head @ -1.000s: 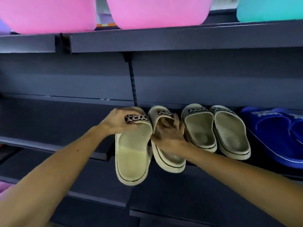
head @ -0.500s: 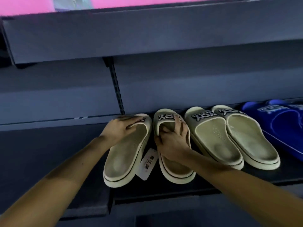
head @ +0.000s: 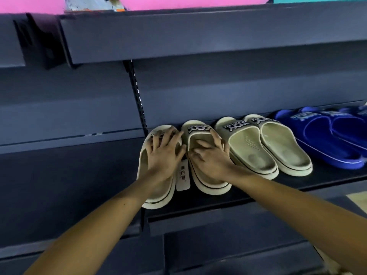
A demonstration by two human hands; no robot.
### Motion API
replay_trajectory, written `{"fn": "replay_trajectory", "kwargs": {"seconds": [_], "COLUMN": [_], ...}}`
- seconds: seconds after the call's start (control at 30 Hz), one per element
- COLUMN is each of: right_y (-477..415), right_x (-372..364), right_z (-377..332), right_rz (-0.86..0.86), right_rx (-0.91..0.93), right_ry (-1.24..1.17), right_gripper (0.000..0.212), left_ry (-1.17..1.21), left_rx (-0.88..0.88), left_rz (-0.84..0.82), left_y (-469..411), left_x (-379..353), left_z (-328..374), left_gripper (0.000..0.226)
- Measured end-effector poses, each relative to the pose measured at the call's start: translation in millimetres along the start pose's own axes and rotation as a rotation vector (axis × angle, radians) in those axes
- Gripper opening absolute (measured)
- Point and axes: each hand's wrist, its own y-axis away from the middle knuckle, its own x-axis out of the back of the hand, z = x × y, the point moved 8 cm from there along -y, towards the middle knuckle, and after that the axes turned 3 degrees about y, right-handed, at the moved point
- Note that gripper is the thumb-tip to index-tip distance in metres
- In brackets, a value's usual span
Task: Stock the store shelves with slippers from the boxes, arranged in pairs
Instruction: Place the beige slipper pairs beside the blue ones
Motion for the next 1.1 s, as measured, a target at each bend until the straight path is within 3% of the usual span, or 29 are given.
{"fn": "replay_trajectory", "kwargs": {"seconds": [0.13, 0.3, 0.4, 0.6, 0.9, 1.1], "right_y": [14.4, 50.9, 87.1, 162.6, 323.8, 428.3], "right_x": [-6.1, 12.9, 29.1, 52.2, 19.6, -27.2], "right_z": [-6.8, 12.0, 44.4, 147.5, 352.4, 456.7], "right_rz": [-0.110, -0.118, -0.059, -0.004, -0.037, -0.105], "right_rx": [0.073, 0.187, 0.225, 0.035, -0.459, -0.790], "right_ry": [0.048, 0.123, 0.116, 0.020, -0.154, -0.257], "right_gripper": [0.041, 0.049, 0.048, 0.048, 0.043, 0.039], "left_ry": [0.040, 0.105, 0.089, 0.093, 0.132, 0.112], "left_rx": [0.082, 0.185, 0.125, -0.232, -0.665, -0.922], "left_rz": [0.017, 0.080, 0.108, 0.059, -0.378, -0.630], "left_y": [-10.0, 5.3, 20.1, 36.2, 100.1, 162.4], "left_x": [-2.2, 17.8, 31.9, 11.7, -114.3, -213.8], "left_z": [15.2, 21.2, 65.4, 240.1, 488.6, 604.6], "left_gripper": [0.044, 0.045, 0.043, 0.043, 0.038, 0.038]}}
